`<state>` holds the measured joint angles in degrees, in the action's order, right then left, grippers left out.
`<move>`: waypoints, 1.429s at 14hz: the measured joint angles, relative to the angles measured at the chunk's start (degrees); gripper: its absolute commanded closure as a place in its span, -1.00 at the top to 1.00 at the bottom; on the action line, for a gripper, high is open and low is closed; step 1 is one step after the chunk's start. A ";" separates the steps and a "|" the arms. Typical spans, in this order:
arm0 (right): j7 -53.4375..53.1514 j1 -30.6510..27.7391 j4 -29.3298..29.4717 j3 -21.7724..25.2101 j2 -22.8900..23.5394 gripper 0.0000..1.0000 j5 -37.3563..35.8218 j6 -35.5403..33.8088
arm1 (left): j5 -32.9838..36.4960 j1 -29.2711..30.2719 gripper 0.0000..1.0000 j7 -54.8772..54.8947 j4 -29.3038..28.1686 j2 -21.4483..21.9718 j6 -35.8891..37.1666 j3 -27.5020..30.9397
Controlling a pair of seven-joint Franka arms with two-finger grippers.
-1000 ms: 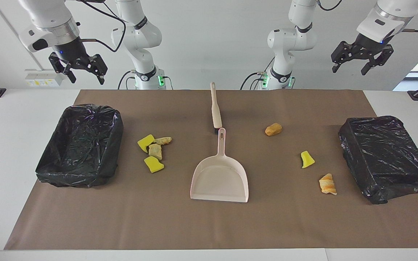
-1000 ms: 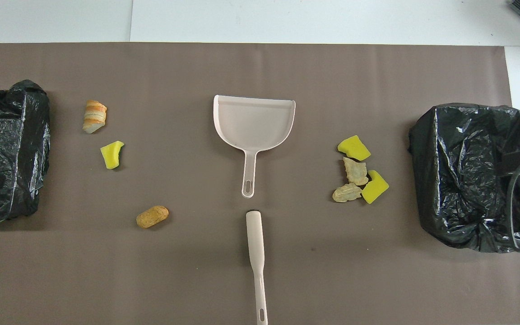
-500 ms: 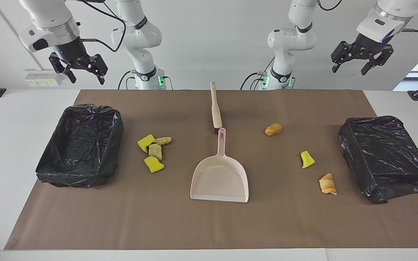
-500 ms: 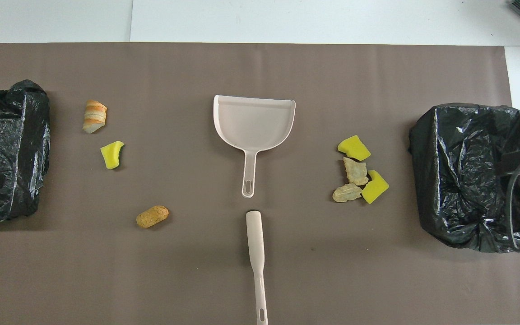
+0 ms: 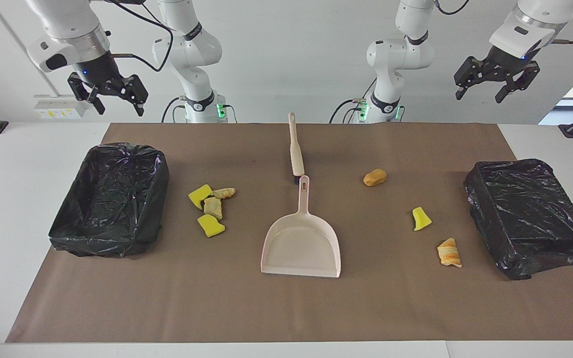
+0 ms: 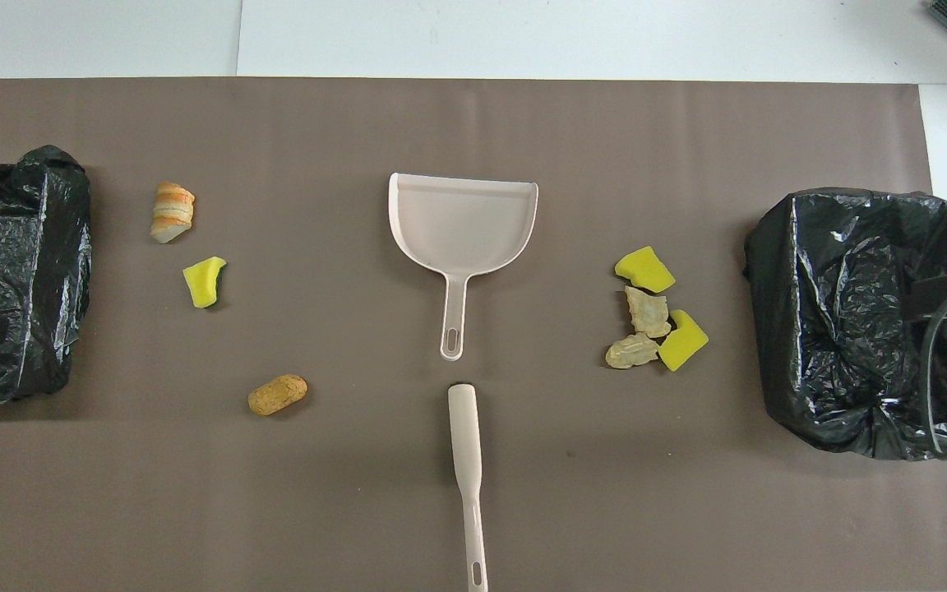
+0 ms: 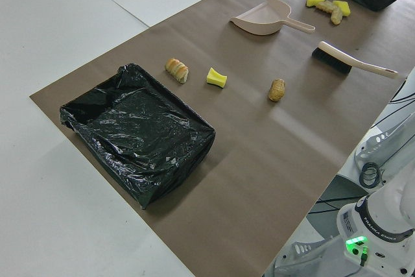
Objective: Sweep and dump trash in bin
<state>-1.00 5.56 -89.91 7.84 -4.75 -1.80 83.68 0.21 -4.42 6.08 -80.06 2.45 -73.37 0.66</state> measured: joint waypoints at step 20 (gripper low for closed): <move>0.47 0.02 -3.38 0.20 -1.07 1.00 0.00 0.00 | -4.91 -42.06 1.00 -37.67 -47.23 11.95 -39.40 -2.36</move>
<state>-0.53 5.59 -93.29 8.04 -5.82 -1.80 83.67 -4.70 -46.49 -31.59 -127.29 14.40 -112.77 -1.69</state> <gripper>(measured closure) 0.000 0.000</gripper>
